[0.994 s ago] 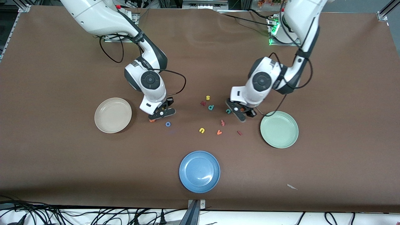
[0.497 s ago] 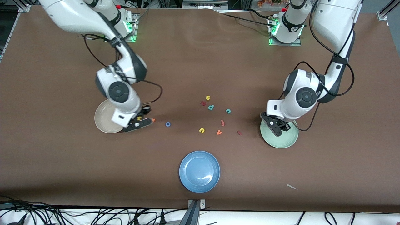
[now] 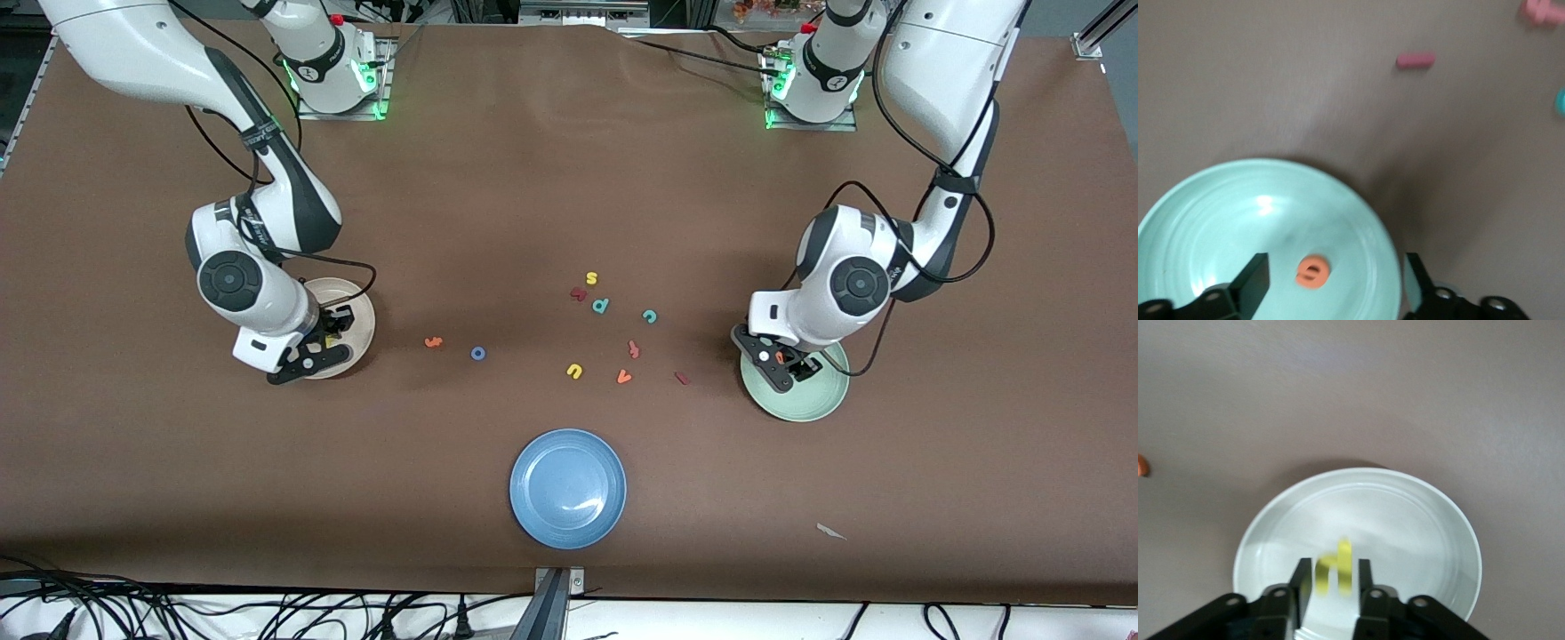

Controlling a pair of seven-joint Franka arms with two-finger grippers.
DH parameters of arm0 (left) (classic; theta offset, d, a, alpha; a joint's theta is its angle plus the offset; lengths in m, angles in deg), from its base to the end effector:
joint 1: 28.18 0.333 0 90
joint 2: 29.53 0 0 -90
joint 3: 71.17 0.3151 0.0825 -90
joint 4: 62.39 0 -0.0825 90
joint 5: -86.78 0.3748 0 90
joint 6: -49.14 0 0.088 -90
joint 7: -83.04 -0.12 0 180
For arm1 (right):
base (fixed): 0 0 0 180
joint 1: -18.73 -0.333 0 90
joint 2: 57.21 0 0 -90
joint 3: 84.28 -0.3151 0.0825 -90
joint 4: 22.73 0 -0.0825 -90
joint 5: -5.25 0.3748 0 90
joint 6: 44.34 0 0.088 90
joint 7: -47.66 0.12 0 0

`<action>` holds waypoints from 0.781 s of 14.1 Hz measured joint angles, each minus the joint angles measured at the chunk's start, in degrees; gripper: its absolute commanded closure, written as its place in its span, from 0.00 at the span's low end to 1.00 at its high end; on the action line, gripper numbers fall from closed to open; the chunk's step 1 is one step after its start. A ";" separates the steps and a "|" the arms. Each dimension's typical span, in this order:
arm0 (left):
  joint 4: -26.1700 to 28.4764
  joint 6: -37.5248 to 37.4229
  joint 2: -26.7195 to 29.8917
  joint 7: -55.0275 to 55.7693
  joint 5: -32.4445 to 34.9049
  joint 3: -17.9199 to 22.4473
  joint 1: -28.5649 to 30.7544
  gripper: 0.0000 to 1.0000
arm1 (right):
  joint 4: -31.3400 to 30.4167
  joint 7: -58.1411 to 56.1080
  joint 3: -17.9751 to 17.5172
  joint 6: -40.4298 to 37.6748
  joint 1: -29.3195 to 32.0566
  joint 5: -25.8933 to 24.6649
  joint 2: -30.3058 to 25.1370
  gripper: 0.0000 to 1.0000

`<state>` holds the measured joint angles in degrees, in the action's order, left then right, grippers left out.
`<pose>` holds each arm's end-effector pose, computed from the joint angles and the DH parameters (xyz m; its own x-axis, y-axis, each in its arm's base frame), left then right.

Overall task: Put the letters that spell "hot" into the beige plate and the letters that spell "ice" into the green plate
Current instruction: 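Drop the yellow letter on the white plate while the left gripper drops orange, then grasp the blue ring with the right gripper while the left gripper grasps pink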

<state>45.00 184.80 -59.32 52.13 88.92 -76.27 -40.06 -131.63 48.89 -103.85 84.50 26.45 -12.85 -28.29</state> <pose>0.6020 -0.1803 0.2255 0.6585 -0.7525 -0.0109 -0.7520 -0.6586 0.0284 0.6004 0.1061 0.2301 0.9273 0.3551 -0.1181 0.3636 -0.9296 0.0600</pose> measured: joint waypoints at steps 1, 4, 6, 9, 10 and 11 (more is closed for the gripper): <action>-0.76 -0.16 0.00 4.63 0.00 -0.32 -0.97 0.00 | -0.26 0.79 0.29 0.32 0.40 1.39 0.08 0.00; -4.04 -0.80 -0.87 17.99 0.00 -0.43 -4.00 0.00 | 0.00 6.38 -0.21 0.71 0.89 5.42 -0.09 0.00; -7.30 -1.64 -2.91 26.28 0.00 -0.44 -5.12 0.00 | 0.57 15.72 -2.34 0.99 0.69 5.61 -0.21 0.00; -13.17 -5.64 -6.78 41.94 0.00 -0.47 -8.03 0.00 | 1.09 25.56 -3.50 1.26 -1.21 5.62 -0.33 0.00; -14.87 -6.59 -7.84 47.12 0.00 -0.49 -9.03 0.00 | 1.26 28.46 -3.53 1.56 -2.10 5.62 -0.32 0.00; -16.06 -7.10 -8.69 52.11 0.00 -0.48 -9.68 0.00 | 1.57 31.49 -3.55 2.11 -3.31 5.62 -0.30 0.00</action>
<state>28.94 177.70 -68.01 104.24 88.92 -76.75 -49.74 -130.06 80.37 -107.40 86.61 23.14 -7.24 -28.59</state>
